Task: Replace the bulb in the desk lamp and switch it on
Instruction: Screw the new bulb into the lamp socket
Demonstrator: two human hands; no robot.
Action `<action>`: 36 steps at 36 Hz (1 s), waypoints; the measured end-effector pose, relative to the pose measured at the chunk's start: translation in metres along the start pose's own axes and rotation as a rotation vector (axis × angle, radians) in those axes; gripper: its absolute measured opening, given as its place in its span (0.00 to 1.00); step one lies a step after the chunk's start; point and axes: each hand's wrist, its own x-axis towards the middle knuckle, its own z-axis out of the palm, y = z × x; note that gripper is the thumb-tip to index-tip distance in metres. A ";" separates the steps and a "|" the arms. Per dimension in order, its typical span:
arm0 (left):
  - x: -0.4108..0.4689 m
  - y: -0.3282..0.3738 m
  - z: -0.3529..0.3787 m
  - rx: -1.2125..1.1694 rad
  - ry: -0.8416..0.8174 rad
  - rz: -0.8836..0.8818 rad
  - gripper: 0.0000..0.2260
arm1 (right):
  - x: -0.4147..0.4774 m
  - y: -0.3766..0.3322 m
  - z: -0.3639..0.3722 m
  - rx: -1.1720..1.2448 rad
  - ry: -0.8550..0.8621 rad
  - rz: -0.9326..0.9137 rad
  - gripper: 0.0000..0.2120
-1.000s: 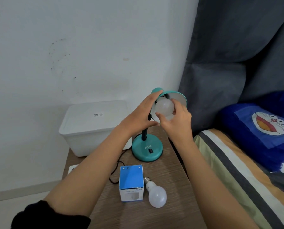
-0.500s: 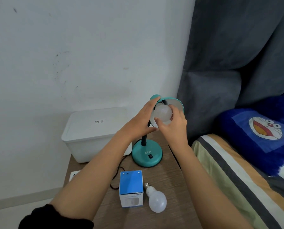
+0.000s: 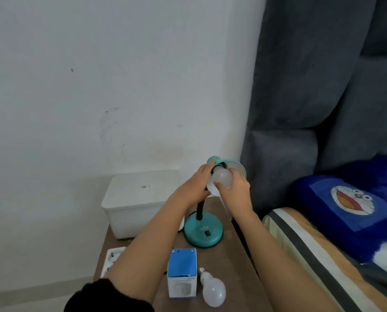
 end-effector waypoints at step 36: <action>0.002 -0.012 0.004 -0.019 0.032 0.012 0.37 | -0.001 0.008 0.007 0.068 0.046 0.039 0.28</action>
